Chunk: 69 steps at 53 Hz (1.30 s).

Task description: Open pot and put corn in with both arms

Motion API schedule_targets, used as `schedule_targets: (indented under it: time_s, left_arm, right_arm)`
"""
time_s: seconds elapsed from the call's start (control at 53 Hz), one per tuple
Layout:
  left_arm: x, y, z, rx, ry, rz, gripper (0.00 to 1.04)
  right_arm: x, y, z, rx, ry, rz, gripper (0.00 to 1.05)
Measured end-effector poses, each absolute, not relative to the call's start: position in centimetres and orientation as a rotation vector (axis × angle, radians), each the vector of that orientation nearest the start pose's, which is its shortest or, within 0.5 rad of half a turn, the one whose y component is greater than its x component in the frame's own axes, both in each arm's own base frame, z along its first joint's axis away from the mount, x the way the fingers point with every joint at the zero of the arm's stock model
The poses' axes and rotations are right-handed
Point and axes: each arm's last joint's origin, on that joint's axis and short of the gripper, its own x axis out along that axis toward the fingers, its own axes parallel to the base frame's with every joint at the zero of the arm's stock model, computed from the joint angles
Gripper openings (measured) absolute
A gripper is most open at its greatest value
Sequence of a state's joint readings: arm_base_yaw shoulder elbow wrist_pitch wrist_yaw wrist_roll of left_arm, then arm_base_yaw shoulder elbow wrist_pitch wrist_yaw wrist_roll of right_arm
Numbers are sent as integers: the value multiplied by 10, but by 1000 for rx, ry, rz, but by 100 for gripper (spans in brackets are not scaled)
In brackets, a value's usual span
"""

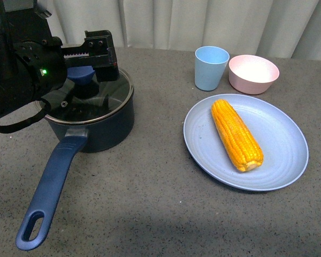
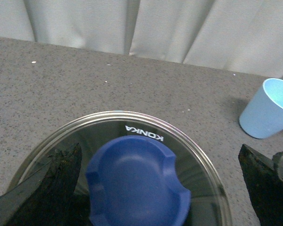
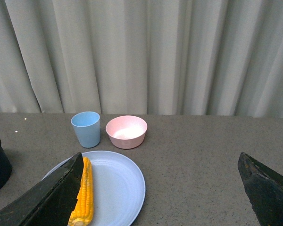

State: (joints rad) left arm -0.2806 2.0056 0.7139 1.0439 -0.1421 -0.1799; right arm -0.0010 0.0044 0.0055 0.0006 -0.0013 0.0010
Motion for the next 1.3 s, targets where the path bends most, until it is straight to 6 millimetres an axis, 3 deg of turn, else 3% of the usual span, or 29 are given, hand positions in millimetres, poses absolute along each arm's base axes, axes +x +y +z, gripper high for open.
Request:
schedule_targets:
  time_s: [0.679,0.755,0.887,1.0,1.113,1.302]
  left_arm:
    - [352,-90,76,-65,299,-110,98]
    - [353,-88,76,-62,297,-108,90]
    - [354,-87,76,-58,290,-113,63]
    - [354,-87,77,-58,289,-117,60]
    - [352,-86,85,-56,287,-116,60]
    - [352,-68,130,-75,185,-100,60]
  right_arm:
    - [98,0,165,1,-2,1,96]
    - [98,0,165,1,-2,1,96]
    - [98,0,165,1,-2,1,96]
    - [98,0,165,1,-2,1,96]
    - [98,0,165,1,-2,1,96]
    - [98,0,165,1,-2,1,96]
